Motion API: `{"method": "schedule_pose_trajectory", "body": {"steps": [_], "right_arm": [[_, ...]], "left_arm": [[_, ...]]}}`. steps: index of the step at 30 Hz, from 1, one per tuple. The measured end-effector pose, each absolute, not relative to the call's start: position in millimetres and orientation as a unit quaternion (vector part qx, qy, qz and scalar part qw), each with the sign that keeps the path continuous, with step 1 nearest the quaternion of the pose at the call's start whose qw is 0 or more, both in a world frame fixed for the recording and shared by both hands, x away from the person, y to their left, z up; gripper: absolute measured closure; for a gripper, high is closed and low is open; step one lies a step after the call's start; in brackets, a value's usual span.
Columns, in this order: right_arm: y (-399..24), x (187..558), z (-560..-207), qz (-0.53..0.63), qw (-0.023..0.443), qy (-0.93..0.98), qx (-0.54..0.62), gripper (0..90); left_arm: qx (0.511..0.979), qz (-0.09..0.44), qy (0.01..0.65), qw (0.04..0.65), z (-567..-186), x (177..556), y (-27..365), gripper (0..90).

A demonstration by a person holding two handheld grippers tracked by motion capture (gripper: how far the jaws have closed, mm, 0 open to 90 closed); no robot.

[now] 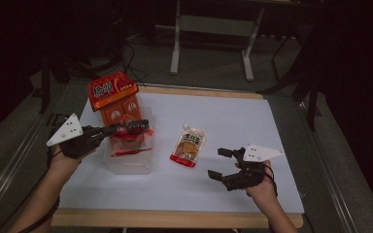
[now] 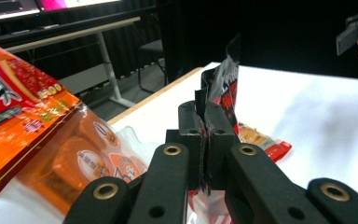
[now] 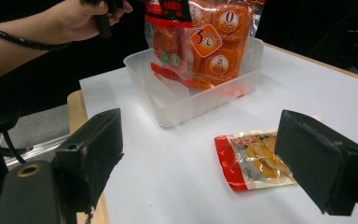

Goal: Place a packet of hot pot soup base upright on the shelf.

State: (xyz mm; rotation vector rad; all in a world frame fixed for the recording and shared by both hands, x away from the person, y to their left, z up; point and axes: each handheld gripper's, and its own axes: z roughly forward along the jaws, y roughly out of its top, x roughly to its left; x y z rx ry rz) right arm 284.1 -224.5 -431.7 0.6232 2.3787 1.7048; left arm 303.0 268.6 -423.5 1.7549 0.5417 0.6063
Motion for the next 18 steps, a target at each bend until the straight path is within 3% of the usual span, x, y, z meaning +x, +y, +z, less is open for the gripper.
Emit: {"method": "schedule_pose_trajectory", "body": {"steps": [18], "right_arm": [[-225.3, 287.1, -432.0, 0.574, 0.068, 0.788, 0.214, 15.3]], "left_arm": [[0.749, 0.251, 0.220, 0.572, -427.0, 296.4, 283.4, 88.4]]}}
